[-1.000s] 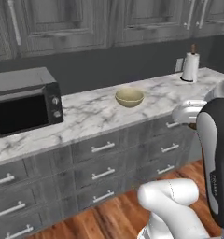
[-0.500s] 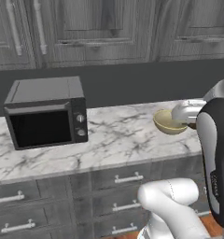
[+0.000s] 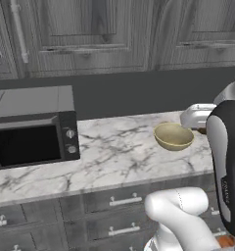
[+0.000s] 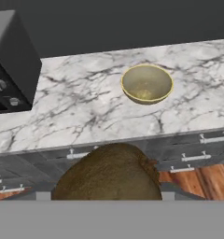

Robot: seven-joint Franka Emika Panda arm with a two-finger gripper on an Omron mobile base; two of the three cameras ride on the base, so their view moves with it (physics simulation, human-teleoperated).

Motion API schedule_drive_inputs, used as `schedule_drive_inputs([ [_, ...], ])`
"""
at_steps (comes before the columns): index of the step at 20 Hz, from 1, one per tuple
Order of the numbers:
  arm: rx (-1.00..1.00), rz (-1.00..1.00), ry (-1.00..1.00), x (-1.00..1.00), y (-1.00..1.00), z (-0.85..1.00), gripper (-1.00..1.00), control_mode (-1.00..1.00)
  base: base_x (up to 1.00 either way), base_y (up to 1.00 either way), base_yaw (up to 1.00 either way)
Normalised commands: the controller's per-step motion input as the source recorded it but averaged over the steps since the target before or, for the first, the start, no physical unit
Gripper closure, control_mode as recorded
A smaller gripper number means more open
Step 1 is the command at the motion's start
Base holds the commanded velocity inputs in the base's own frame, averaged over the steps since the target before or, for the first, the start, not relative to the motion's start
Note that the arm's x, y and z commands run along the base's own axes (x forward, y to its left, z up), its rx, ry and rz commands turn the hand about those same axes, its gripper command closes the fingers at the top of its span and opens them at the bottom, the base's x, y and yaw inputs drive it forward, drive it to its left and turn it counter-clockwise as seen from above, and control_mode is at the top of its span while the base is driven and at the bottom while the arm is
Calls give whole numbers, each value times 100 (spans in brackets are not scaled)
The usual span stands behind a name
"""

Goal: Take the orange, mushroom, and kiwi from the freezer and place them in the bowl on the counter.

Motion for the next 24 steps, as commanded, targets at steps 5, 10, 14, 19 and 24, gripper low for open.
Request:
schedule_drive_inputs([
  [5,0,0,0,0,0,0,100,100,29,-55,-20],
  [10,0,0,0,0,0,0,100,100,40,-23,-8],
  [14,0,0,0,0,0,0,100,100,64,0,0],
  [19,0,0,0,0,0,0,100,100,57,0,0],
  [24,0,0,0,0,0,0,100,100,70,0,0],
])
